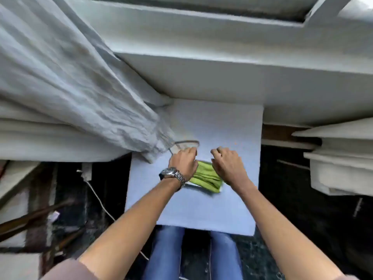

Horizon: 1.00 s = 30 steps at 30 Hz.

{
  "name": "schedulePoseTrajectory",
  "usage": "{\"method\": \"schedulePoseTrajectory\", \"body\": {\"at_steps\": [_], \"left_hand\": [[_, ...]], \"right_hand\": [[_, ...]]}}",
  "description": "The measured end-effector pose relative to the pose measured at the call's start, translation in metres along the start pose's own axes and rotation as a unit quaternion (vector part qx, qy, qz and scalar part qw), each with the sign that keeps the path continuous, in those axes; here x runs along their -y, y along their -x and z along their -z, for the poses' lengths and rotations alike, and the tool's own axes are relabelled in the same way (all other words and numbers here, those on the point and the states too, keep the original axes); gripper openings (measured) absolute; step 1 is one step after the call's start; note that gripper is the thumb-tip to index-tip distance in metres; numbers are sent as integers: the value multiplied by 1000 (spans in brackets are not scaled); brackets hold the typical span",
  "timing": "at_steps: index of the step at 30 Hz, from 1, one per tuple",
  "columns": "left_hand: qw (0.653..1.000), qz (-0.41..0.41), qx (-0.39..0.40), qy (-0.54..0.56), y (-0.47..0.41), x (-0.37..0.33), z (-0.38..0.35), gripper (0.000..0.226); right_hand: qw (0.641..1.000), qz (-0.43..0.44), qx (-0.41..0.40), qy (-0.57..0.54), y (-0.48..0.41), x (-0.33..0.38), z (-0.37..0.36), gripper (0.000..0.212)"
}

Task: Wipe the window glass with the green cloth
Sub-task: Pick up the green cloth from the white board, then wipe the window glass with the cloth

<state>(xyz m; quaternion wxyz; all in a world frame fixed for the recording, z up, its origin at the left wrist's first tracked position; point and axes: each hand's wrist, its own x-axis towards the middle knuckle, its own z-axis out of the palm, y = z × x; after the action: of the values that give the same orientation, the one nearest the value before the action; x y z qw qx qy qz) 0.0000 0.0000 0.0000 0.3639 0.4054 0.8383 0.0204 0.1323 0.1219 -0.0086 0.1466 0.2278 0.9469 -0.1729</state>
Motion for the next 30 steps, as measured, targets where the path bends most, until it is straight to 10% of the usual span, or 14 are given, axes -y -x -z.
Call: {"method": "schedulePoseTrajectory", "body": {"at_steps": [5,16,22,30], "left_hand": [[999,4,38,37,-30,26,-107,37],[995,50,54,-61,-44,28,-144,52],[998,42,33,-28,-11,20,-51,39],[968,-90,-167,164,53,-82,227,52]], "right_hand": [[987,-55,144,42,2,-26,-109,34],[974,-153,167,19,9,-16,-132,20],[912,-186,38,-363,11,-7,-9,13],[914,4,-253,-316,-19,25,322,36]]}}
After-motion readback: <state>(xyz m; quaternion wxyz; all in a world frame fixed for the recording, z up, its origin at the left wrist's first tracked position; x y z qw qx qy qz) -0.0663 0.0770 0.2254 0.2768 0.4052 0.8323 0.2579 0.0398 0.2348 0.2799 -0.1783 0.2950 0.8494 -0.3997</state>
